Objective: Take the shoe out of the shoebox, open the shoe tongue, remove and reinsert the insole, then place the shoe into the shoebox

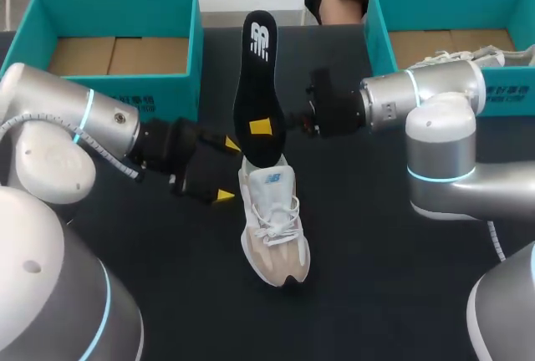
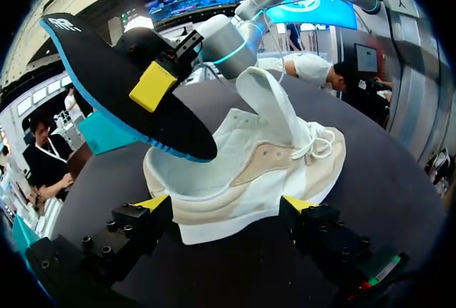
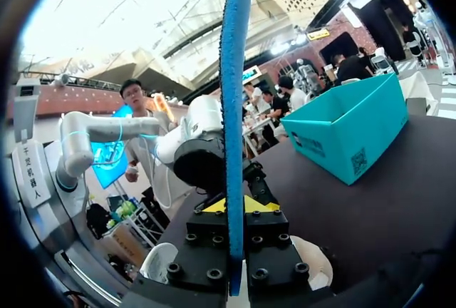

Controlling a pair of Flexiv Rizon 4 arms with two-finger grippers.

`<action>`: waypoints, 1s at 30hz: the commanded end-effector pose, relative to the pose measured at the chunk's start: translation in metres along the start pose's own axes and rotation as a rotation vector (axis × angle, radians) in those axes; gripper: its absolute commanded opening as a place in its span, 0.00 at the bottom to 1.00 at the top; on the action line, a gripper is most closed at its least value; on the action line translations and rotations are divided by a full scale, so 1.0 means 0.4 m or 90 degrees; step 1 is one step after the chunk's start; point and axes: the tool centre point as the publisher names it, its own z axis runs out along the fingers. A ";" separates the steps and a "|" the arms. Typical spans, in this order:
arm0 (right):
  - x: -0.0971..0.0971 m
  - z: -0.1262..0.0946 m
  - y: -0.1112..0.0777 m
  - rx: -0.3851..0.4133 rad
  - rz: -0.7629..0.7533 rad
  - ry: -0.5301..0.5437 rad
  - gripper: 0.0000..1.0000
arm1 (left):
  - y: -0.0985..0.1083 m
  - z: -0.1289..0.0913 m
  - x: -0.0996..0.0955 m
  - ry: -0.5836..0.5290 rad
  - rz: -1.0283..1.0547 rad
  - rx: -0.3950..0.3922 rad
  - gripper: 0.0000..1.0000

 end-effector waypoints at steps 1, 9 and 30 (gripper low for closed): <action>-0.006 0.005 -0.010 -0.005 -0.005 -0.001 0.00 | -0.004 0.005 -0.003 -0.001 -0.002 -0.001 1.00; -0.029 -0.004 -0.035 -0.010 -0.007 0.006 0.00 | -0.014 0.020 -0.010 -0.004 -0.010 0.005 1.00; -0.058 -0.017 -0.108 0.008 0.015 0.039 0.00 | -0.013 0.023 -0.011 -0.006 -0.015 0.000 1.00</action>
